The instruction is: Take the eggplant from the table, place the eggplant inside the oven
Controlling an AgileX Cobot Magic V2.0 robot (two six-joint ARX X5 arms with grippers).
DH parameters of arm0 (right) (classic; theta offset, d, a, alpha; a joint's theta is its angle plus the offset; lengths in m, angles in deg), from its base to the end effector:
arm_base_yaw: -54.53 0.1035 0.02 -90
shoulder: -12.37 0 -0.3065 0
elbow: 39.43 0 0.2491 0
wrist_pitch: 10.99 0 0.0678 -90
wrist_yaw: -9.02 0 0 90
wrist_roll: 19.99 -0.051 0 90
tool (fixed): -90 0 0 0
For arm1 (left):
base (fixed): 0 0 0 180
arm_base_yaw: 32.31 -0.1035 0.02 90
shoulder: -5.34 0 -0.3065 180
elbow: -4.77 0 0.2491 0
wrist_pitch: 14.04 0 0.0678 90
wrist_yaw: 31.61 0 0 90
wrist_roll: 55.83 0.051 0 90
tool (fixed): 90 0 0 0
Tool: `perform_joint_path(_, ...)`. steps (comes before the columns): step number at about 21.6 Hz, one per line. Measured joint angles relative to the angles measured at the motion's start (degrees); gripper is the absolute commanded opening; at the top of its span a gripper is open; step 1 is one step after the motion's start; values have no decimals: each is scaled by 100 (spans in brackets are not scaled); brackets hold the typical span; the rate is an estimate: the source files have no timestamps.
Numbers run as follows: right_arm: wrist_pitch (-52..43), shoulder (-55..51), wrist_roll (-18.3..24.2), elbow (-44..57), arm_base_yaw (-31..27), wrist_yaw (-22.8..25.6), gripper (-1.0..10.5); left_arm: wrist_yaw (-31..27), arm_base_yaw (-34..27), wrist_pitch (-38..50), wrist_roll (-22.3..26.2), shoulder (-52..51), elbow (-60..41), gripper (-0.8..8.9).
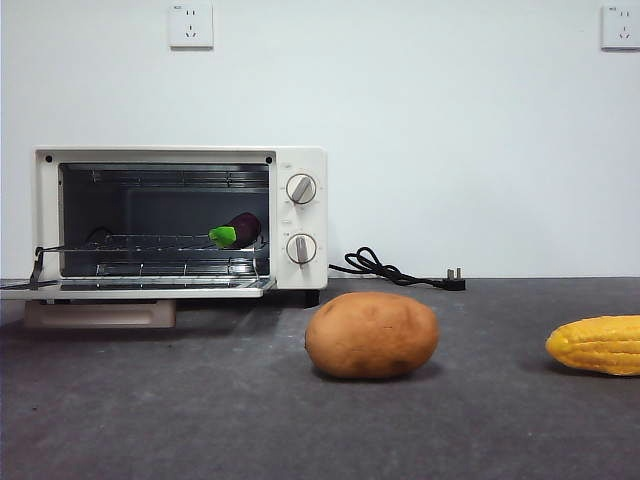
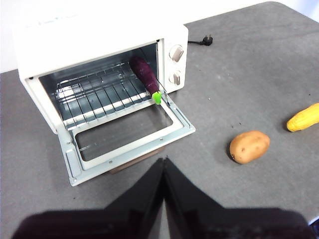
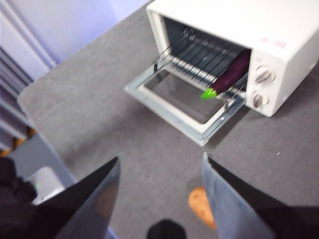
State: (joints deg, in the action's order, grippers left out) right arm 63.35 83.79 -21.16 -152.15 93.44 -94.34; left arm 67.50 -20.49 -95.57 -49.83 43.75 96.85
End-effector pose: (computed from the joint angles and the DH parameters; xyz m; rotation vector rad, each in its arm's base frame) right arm 0.1544 0.1398 0.4944 -0.1135 0.5908 0.8800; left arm 0.0295 -0.0144 0.4394 0.1131 0.4696 -0.3833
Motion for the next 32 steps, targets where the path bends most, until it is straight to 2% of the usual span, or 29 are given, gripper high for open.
perform_joint_path(3, 142, 0, 83, 0, 0, -223, 16, 0, 0, 72, 0, 107, 0, -5)
perform_joint_path(4, 177, 0, 129, 0, 0, -308, -19, 0, 0, 109, 0, 162, 0, -5)
perform_joint_path(13, 671, 0, 533, 0, 2, -765, -11, 0, 0, 627, 0, 879, 0, -6)
perform_joint_path(23, 1202, -9, 1005, 0, 39, -780, -11, 7, -101, 1547, -68, 1821, 0, -6)
perform_joint_path(27, 1290, -59, 1095, 0, 39, -780, -11, 225, -603, 1777, -70, 2149, 0, -6)
perform_joint_path(32, 1346, -271, 1130, 0, 39, -765, -11, 1399, -2037, 1895, -70, 2741, 0, -6)
